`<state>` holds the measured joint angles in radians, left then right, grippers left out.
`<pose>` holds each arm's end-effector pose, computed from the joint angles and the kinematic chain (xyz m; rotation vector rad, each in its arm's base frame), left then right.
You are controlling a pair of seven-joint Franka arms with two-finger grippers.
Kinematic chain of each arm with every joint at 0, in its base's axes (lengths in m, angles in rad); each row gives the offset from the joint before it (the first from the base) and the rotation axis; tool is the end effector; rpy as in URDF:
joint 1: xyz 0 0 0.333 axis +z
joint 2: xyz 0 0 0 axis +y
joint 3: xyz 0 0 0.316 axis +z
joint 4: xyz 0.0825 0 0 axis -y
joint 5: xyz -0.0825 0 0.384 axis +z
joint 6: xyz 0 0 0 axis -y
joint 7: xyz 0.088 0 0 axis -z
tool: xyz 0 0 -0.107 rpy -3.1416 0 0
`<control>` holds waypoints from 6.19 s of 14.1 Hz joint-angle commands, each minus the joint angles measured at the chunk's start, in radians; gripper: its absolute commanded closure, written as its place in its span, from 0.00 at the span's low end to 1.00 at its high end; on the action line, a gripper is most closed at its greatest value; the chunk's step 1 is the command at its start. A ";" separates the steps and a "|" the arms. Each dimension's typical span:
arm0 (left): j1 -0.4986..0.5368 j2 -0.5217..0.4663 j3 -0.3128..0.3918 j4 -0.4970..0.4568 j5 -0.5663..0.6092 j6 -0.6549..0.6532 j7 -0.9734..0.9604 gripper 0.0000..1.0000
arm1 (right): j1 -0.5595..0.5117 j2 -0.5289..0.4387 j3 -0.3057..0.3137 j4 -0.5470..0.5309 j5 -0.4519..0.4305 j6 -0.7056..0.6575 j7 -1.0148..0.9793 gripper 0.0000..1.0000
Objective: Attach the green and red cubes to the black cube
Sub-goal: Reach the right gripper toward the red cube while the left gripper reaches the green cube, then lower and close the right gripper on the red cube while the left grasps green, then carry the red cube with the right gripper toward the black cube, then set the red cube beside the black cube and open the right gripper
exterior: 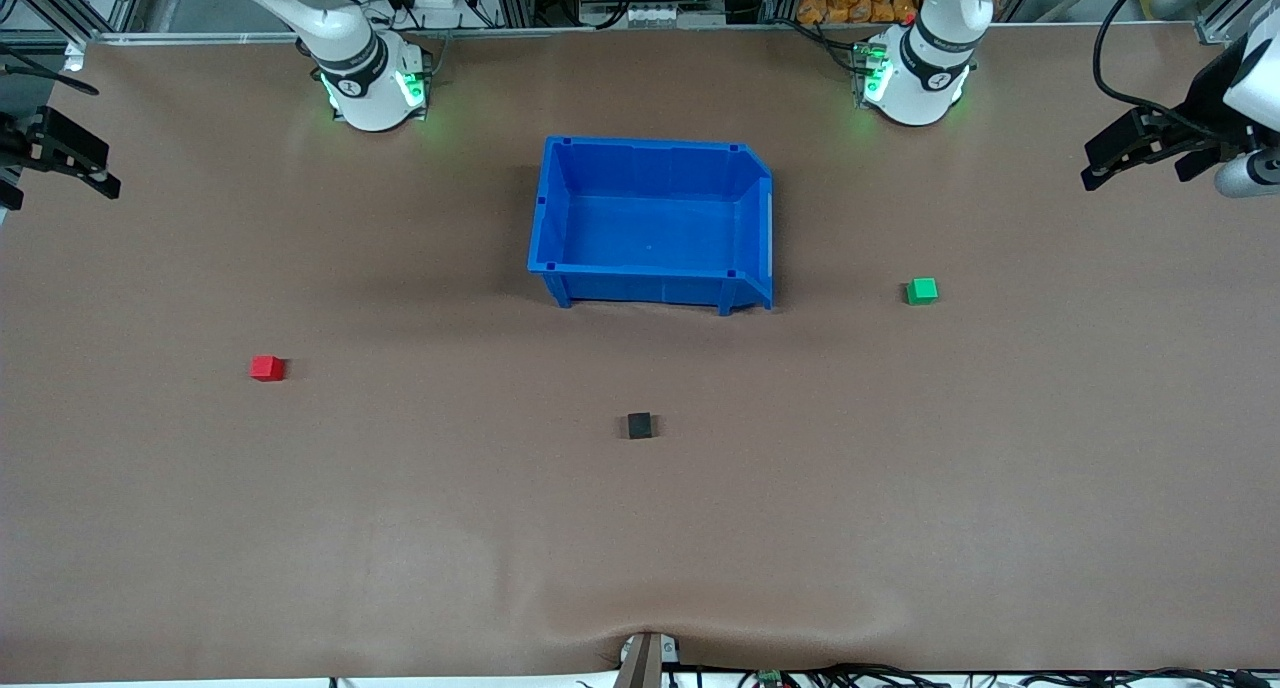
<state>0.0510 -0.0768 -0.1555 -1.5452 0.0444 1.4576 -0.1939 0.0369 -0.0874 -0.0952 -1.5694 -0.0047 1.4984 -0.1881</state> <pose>0.5160 -0.0527 0.6674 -3.0810 -0.1460 0.0050 0.5186 -0.0334 0.6655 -3.1333 -0.2035 -0.0256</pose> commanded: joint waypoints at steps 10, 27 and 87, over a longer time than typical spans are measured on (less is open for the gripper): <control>0.000 0.009 -0.013 -0.143 0.020 0.029 -0.006 0.00 | -0.025 0.326 -0.001 0.129 -0.032 0.022 0.015 0.00; 0.003 0.002 -0.016 -0.794 0.020 0.743 -0.009 0.00 | -0.158 0.845 -0.001 0.052 0.086 0.404 -0.067 0.00; 0.055 0.360 -0.119 -0.876 0.035 1.215 -0.383 1.00 | 0.470 0.939 0.008 0.238 0.611 0.879 1.613 0.00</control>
<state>0.1130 0.2734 -0.2525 -2.4591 0.0594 2.6727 -0.4835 0.5768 0.9122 -0.0956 -1.3234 0.6368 2.5057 1.4440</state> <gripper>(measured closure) 0.599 0.000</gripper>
